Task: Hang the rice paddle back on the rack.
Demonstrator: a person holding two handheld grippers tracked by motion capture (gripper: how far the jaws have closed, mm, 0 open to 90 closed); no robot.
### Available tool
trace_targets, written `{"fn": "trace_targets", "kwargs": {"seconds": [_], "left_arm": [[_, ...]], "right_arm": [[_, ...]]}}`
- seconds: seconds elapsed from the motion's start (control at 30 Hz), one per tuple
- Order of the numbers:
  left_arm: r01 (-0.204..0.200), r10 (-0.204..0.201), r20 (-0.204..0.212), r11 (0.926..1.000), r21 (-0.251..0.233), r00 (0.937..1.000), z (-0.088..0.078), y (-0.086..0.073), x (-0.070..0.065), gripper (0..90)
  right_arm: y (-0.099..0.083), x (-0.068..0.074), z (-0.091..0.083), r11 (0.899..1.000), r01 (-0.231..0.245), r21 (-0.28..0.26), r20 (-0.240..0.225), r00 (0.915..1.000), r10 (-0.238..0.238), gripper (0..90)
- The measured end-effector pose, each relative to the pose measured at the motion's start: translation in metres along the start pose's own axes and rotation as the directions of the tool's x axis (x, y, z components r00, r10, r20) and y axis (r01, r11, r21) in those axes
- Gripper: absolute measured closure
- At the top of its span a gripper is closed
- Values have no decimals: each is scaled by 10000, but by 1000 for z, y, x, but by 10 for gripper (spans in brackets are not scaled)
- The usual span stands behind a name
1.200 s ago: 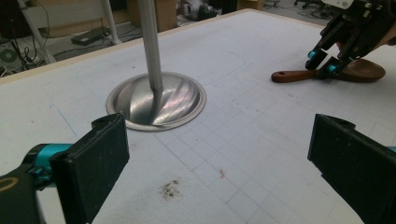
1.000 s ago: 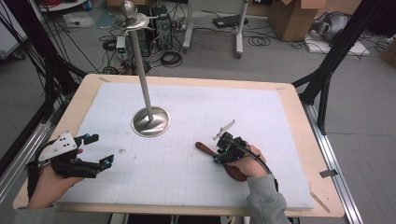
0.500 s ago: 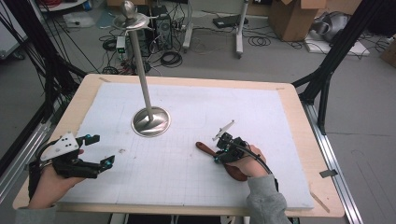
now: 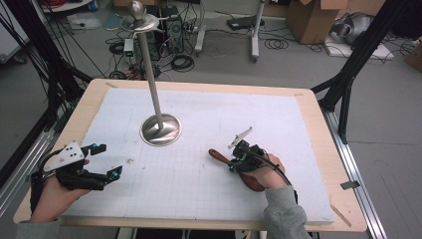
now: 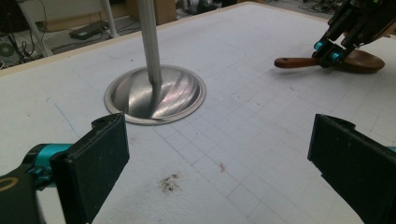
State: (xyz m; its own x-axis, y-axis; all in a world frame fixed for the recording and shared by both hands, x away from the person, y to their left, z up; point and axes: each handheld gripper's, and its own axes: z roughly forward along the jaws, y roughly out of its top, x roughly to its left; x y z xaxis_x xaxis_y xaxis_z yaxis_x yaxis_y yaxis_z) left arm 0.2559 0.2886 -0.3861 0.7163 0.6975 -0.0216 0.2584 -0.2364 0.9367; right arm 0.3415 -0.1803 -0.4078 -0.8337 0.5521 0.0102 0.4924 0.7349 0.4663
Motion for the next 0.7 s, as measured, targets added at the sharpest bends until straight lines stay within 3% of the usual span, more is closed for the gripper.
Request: {"fn": "trace_targets", "kwargs": {"seconds": [0.3,0.7], "left_arm": [[-27,27,2,10000,78,10000,2,-1,0,59],[-27,27,7,9999,105,10000,2,-1,0,59]], "right_arm": [[-5,-7,-19,9936,-246,-1107,-53,9997,242,770],[-10,-10,-39,9624,-439,-2682,-242,9990,389,773]]}}
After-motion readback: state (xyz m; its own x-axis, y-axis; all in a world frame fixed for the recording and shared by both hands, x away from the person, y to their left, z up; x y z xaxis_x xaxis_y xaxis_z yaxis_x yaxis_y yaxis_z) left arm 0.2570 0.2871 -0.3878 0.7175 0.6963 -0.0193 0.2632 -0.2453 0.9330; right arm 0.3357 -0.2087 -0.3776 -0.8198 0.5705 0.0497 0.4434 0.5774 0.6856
